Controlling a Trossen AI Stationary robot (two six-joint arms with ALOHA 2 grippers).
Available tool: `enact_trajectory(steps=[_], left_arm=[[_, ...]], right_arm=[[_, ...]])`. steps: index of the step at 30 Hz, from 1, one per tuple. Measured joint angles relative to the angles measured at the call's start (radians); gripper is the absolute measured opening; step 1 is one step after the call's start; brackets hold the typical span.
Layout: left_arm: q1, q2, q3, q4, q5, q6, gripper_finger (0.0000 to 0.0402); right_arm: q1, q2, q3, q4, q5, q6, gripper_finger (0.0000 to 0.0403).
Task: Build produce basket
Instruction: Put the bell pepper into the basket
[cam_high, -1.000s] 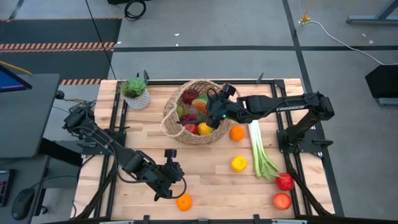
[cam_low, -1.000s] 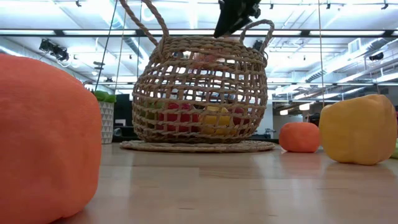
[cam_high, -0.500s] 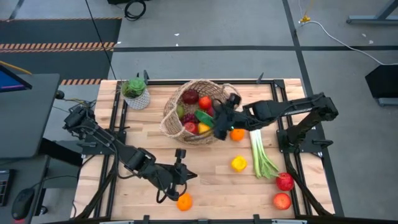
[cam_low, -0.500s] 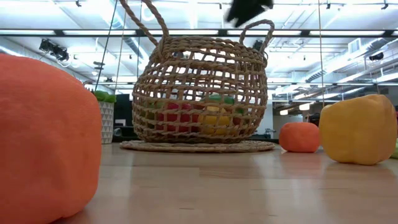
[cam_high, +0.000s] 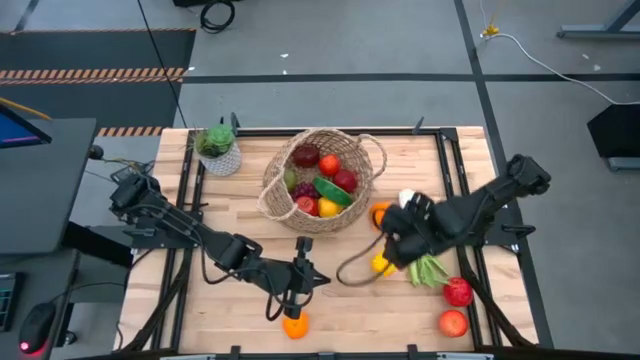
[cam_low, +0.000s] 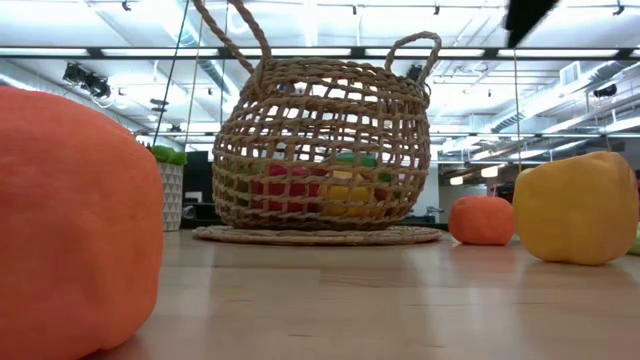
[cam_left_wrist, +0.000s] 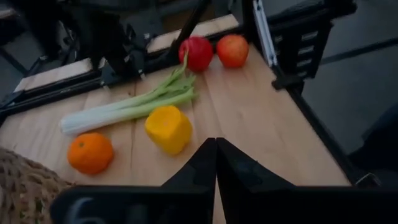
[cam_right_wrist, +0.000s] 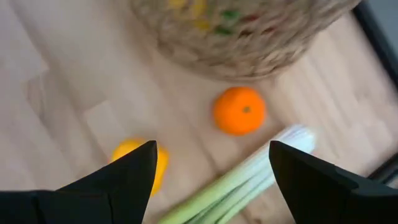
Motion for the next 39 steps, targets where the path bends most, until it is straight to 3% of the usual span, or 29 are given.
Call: enact_trajectory(steps=[5, 12, 15, 26, 39], left_arm=[[0.021, 0.021, 0.000, 0.049, 0.013, 0.004, 0.0010], [0.039, 0.033, 0.000, 0.071, 0.042, -0.017, 0.0020], [0.044, 0.072, 0.000, 0.123, 0.042, -0.015, 0.0025], [0.103, 0.234, -0.001, 0.338, 0.042, 0.015, 0.0029], [0.204, 0.318, -0.001, 0.389, 0.077, 0.020, 0.0096]], right_arm=[[0.112, 0.005, -0.122, 0.118, -0.001, 0.070, 0.0314], [0.225, 0.015, -0.356, 0.411, -0.029, 0.119, 0.0314], [0.248, 0.017, -0.423, 0.426, -0.038, 0.147, 0.0314], [0.281, 0.016, -0.494, 0.443, -0.004, 0.057, 0.0314], [0.285, 0.016, -0.591, 0.607, 0.020, -0.076, 0.0314]])
